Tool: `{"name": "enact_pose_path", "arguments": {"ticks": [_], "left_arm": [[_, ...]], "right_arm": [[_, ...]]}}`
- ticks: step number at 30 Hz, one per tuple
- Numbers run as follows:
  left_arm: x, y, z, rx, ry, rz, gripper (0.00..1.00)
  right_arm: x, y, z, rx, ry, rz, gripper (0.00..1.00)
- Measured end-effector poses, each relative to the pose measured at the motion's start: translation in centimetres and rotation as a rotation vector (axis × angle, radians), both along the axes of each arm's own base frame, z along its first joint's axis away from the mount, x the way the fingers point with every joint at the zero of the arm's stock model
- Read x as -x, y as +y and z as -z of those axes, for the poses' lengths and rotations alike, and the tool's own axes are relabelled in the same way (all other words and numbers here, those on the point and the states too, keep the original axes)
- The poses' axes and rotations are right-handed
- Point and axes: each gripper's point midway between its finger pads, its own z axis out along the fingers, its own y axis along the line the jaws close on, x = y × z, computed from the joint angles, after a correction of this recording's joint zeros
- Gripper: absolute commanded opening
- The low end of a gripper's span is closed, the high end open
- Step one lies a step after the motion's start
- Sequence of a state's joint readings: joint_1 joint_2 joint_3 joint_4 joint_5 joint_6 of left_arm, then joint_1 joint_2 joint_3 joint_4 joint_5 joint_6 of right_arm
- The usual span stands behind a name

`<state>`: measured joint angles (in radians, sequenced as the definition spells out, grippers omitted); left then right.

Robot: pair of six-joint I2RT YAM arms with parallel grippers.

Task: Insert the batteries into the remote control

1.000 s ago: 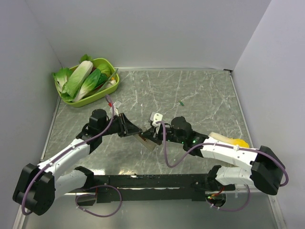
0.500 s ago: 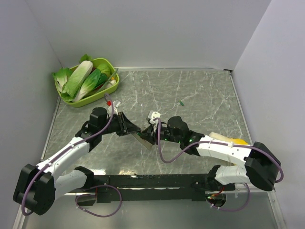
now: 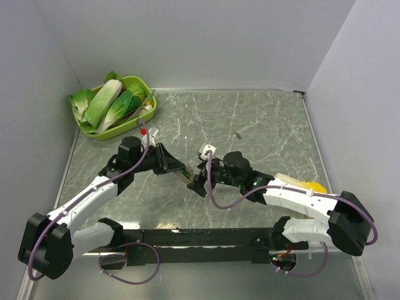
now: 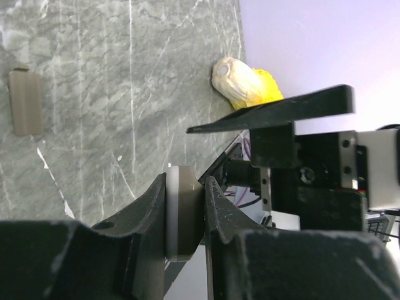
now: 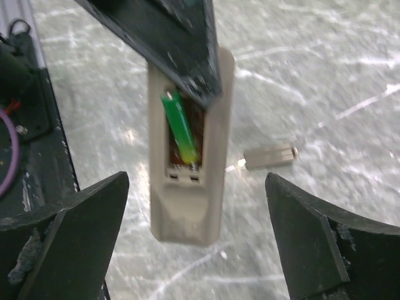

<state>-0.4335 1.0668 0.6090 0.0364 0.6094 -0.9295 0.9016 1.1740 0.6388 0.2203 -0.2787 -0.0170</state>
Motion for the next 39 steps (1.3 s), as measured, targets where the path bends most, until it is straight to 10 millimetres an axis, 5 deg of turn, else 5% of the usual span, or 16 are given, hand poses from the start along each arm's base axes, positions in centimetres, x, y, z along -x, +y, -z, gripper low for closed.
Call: {"name": "enact_pose_path", "arguments": {"ticks": [7,19,22,33,35,37,39], "left_arm": [[-0.3,-0.3,-0.6,-0.001,-0.004,0.018,0.01],[-0.5,-0.5,-1.7,0.012,-0.021,0.023,0.01],[-0.6,-0.6,-2.1,0.016,-0.028,0.022,0.01],[-0.6,-0.6,-2.5,0.019,-0.020,0.020,0.04],[-0.6,-0.5,-2.5,0.017,-0.018,0.019,0.18],[-0.6,-0.5,-2.6,0.015,-0.016,0.017,0.44],[-0.8,-0.4,-2.7,0.010,-0.017,0.004,0.57]], "right_arm": [[-0.1,-1.8,2.1,0.067,0.075,0.010,1.00],[1.4,-1.3,3.7,0.078,0.161,-0.077,0.96],[1.4,-1.3,3.7,0.077,0.162,-0.076,0.84],[1.6,-1.0,3.5,0.062,0.175,-0.092,0.09],[1.7,-1.0,3.5,0.060,0.177,-0.091,0.00],[1.7,-1.0,3.4,0.057,0.179,-0.091,0.00],[1.7,-0.9,3.3,0.050,0.182,-0.088,0.00]]}}
